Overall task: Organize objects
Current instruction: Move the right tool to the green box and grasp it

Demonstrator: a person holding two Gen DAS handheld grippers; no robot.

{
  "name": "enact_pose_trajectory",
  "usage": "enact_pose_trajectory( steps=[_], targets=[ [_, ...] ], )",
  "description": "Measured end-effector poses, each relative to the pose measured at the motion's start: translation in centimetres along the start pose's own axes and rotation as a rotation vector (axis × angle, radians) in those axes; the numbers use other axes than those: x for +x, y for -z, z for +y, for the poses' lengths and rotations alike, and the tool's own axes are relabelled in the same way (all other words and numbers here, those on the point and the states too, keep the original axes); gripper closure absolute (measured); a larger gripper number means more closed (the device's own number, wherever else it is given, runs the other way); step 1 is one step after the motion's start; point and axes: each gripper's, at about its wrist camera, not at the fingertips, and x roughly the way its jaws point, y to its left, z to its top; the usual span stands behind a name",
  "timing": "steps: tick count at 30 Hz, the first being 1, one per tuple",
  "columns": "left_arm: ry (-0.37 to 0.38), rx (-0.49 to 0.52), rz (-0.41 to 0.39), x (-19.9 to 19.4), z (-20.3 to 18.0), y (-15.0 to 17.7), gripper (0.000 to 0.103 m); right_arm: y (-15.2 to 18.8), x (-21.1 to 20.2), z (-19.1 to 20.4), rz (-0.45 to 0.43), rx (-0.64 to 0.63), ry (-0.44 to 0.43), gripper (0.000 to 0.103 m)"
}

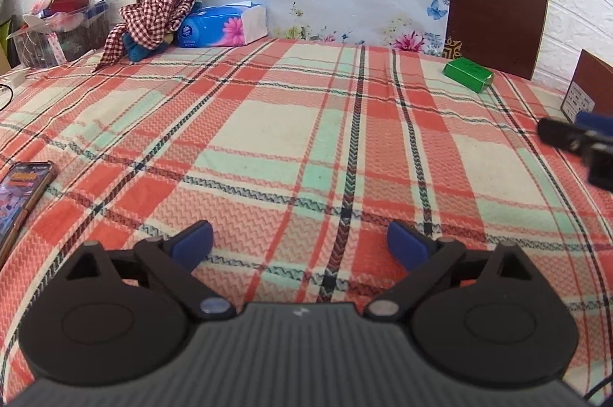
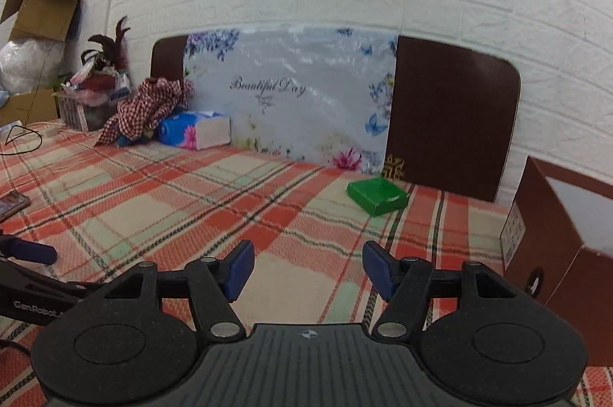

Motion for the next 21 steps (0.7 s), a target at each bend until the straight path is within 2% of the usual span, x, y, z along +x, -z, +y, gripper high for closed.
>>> enact_pose_trajectory(
  steps=[5, 8, 9, 10, 11, 14, 16, 18, 19, 21],
  targets=[
    [0.031, -0.014, -0.001, 0.1, 0.3, -0.1, 0.000, 0.5, 1.8, -0.4, 0.064, 0.014, 0.010, 0.039],
    [0.030, -0.013, 0.000, 0.1, 0.2, -0.1, 0.000, -0.6, 3.5, -0.9, 0.036, 0.005, 0.027, 0.036],
    [0.029, -0.012, 0.000, 0.0, 0.2, -0.1, 0.000, -1.1, 4.5, -1.1, 0.023, 0.009, 0.038, 0.031],
    [0.030, -0.012, 0.000, 0.1, 0.3, -0.1, 0.000, -1.7, 5.7, -1.4, 0.014, 0.013, 0.057, 0.023],
    [0.031, -0.014, -0.001, 0.1, 0.3, -0.1, 0.000, -2.2, 7.1, -1.6, 0.010, 0.011, 0.079, 0.021],
    [0.042, -0.022, -0.002, 0.1, 0.5, -0.1, 0.000, -3.6, 12.1, -2.7, 0.030, -0.028, 0.146, 0.017],
    [0.051, -0.028, -0.002, 0.2, 0.6, -0.2, 0.000, -4.7, 15.5, -3.5, 0.060, -0.059, 0.153, 0.015],
    [0.057, -0.028, 0.000, 0.3, 0.6, -0.2, 0.000, -5.7, 18.5, -3.8, 0.066, -0.122, 0.223, 0.012],
    [0.060, -0.027, 0.001, 0.3, 0.6, -0.3, 0.000, -6.0, 20.0, -4.1, 0.078, -0.147, 0.258, 0.010],
    [0.069, -0.029, 0.000, 0.4, 0.6, -0.3, 0.000, -6.4, 22.8, -5.0, 0.156, -0.150, 0.239, 0.007]
  ],
)
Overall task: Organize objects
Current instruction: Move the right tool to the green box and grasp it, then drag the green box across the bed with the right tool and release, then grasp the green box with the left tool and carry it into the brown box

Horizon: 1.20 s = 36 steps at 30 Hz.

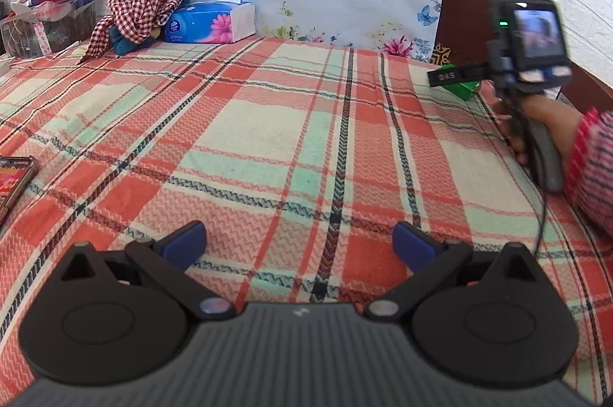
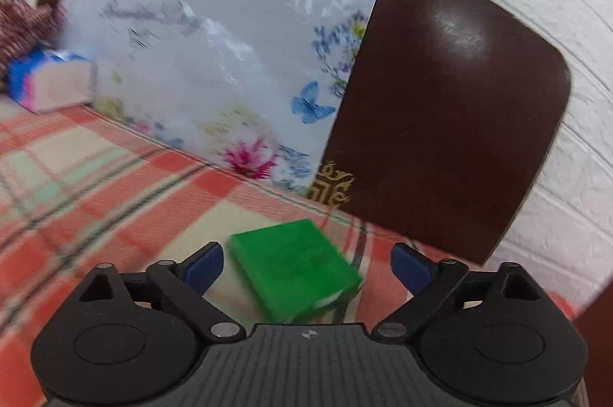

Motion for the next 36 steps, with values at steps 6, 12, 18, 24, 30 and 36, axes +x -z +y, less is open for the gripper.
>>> enact_pose_trajectory(
  steps=[6, 12, 18, 24, 30, 36],
  targets=[
    [0.016, -0.008, 0.000, 0.1, 0.1, -0.1, 0.000, 0.9, -1.4, -0.9, 0.010, 0.100, -0.118, 0.043],
    [0.012, -0.002, -0.001, 0.2, 0.0, -0.2, 0.000, 5.4, -8.7, -0.8, 0.038, 0.137, -0.209, 0.043],
    [0.000, 0.015, 0.005, 0.2, -0.2, -0.2, 0.000, 11.4, -18.1, -2.3, 0.061, 0.100, -0.277, 0.042],
    [-0.039, 0.045, 0.044, 0.4, -1.0, -0.7, 0.000, 15.3, -24.0, -4.2, 0.083, 0.176, -0.255, 0.030],
    [0.271, -0.118, 0.136, -1.7, -5.0, -3.8, 0.010, 16.1, -25.2, -3.7, 0.066, 0.152, -0.268, 0.024],
    [0.422, 0.036, 0.287, -0.1, -15.9, -4.4, 0.011, 15.9, -24.0, -4.1, 0.089, 0.185, -0.288, 0.017]
  ],
)
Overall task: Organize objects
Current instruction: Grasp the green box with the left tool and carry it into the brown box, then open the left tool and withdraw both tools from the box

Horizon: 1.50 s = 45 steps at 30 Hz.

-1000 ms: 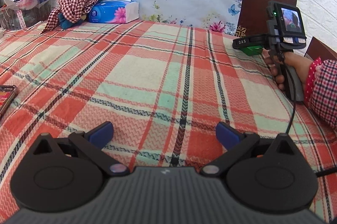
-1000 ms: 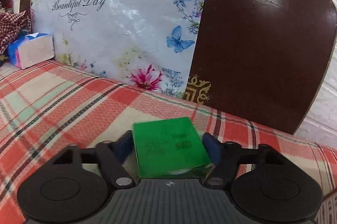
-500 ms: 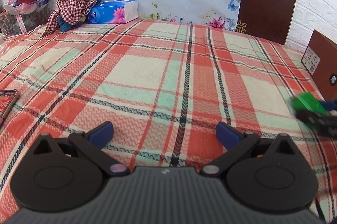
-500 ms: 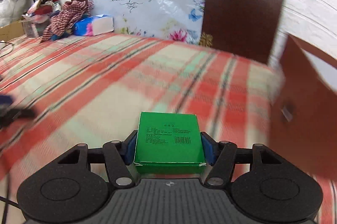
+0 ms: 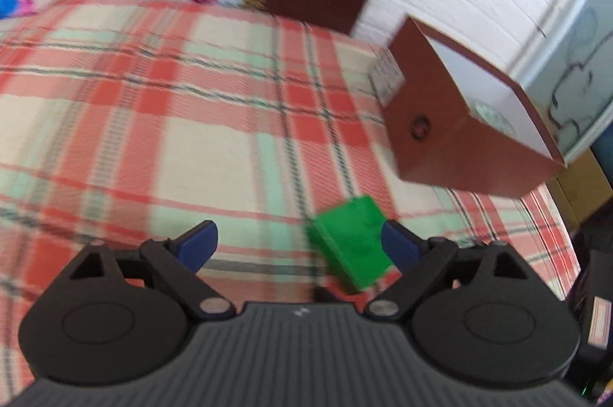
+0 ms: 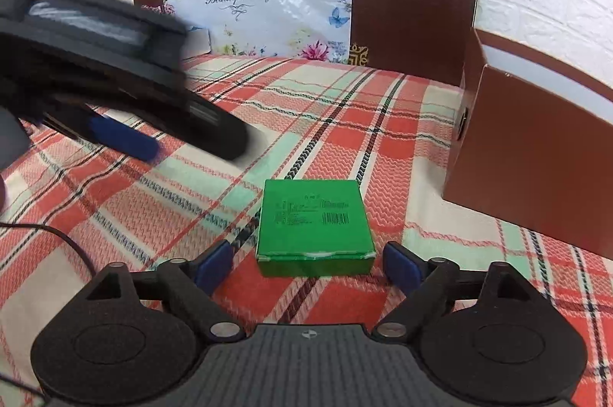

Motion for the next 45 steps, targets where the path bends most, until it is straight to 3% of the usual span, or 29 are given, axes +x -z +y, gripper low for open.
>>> enact_pose_trajectory(
  steps=[1, 2, 3, 4, 5, 9, 12, 16, 19, 21, 22, 23, 25, 27, 31, 35, 37, 41, 45],
  targets=[
    [0.011, -0.001, 0.036, 1.3, -0.7, -0.2, 0.013, 0.0, 0.2, -0.1, 0.002, 0.004, -0.004, 0.018],
    [0.011, -0.001, 0.073, 2.6, -1.3, -0.2, 0.024, -0.1, 0.3, -0.1, -0.003, 0.001, -0.013, 0.022],
    [-0.012, 0.004, 0.103, 3.8, -1.7, 0.0, 0.029, -0.1, 0.2, -0.1, -0.011, -0.007, -0.010, 0.044],
    [-0.027, 0.027, 0.076, 3.9, -2.0, 0.3, 0.030, 0.0, 0.0, -0.2, -0.021, -0.005, -0.015, 0.044],
    [-0.001, 0.041, 0.078, 3.9, -2.5, 0.3, 0.042, 0.1, -0.2, -0.3, -0.033, 0.004, -0.013, 0.044],
    [0.021, 0.053, 0.034, 1.9, -3.9, -0.9, 0.046, 0.0, -2.7, -0.9, -0.175, 0.024, 0.026, 0.044],
    [0.065, 0.114, -0.070, -0.9, -6.3, -2.7, 0.046, -0.6, -5.1, -1.1, -0.354, -0.021, 0.145, 0.043],
    [0.141, 0.227, -0.154, -1.5, -11.0, -6.2, 0.045, -2.4, -6.7, -4.5, -0.493, 0.032, 0.269, 0.043],
    [0.174, 0.315, -0.169, 0.4, -14.9, -8.8, 0.043, -4.1, -6.2, -8.0, -0.524, 0.062, 0.371, 0.043],
    [0.149, 0.358, -0.175, 2.5, -17.2, -10.0, 0.022, -5.0, -4.7, -10.6, -0.533, 0.090, 0.478, 0.040],
    [0.101, 0.372, -0.196, 3.4, -17.9, -10.3, 0.021, -5.3, -3.5, -11.8, -0.503, 0.085, 0.537, 0.022],
    [0.053, 0.383, -0.209, 4.3, -18.3, -10.4, 0.021, -5.3, -2.4, -12.8, -0.461, 0.079, 0.587, 0.017],
    [0.022, 0.372, -0.215, 5.2, -18.0, -10.3, 0.022, -4.1, -1.9, -14.1, -0.463, 0.129, 0.596, 0.023],
    [0.039, 0.354, -0.236, 4.8, -16.6, -9.5, 0.021, -3.2, -2.2, -14.8, -0.492, 0.206, 0.541, 0.021],
    [-0.029, 0.345, -0.281, 3.5, -13.7, -7.2, 0.020, -3.1, -2.0, -15.0, -0.506, 0.203, 0.535, 0.019],
    [-0.086, 0.273, -0.257, 2.3, -9.5, -5.3, 0.013, -3.3, -1.8, -15.7, -0.505, 0.221, 0.544, 0.019],
    [-0.148, 0.240, -0.230, 2.0, -7.8, -4.9, 0.013, -3.0, -2.6, -14.5, -0.522, 0.207, 0.562, 0.019],
    [-0.183, 0.169, -0.217, 0.5, -5.2, -3.8, 0.013, -2.0, -4.9, -12.1, -0.544, 0.193, 0.562, 0.018],
    [-0.250, 0.175, -0.190, -0.1, -4.6, -2.4, 0.013, -0.4, -6.8, -10.1, -0.511, 0.201, 0.536, 0.016]
  ],
)
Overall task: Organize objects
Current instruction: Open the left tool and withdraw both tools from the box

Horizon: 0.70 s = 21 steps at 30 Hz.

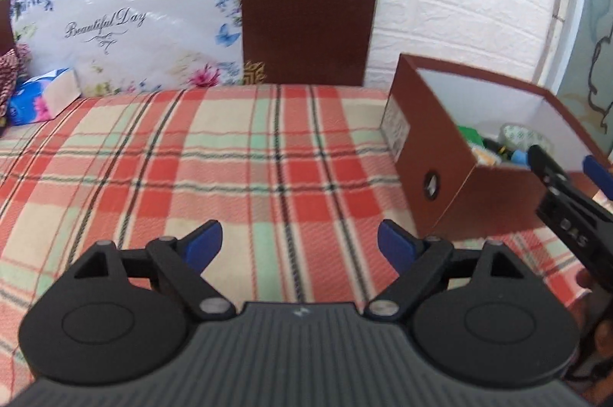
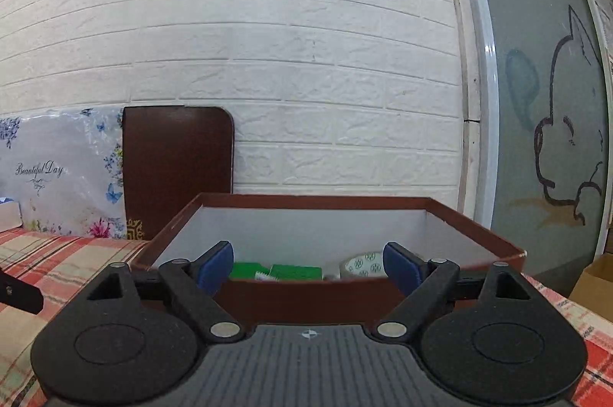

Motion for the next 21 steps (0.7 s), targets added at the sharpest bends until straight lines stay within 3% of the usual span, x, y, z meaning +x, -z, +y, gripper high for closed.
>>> enact_pose_trajectory(
  steps=[12, 21],
  targets=[
    [-0.031, -0.010, 0.094, -1.6, -0.2, 4.0, 0.013, 2.0, -5.6, 1.2, 0.191, 0.015, -0.103, 0.015],
    [-0.059, -0.007, 0.101, -3.4, 1.1, 6.2, 0.007, 3.1, -8.1, 4.7, 0.254, -0.068, -0.185, 0.015]
  ],
)
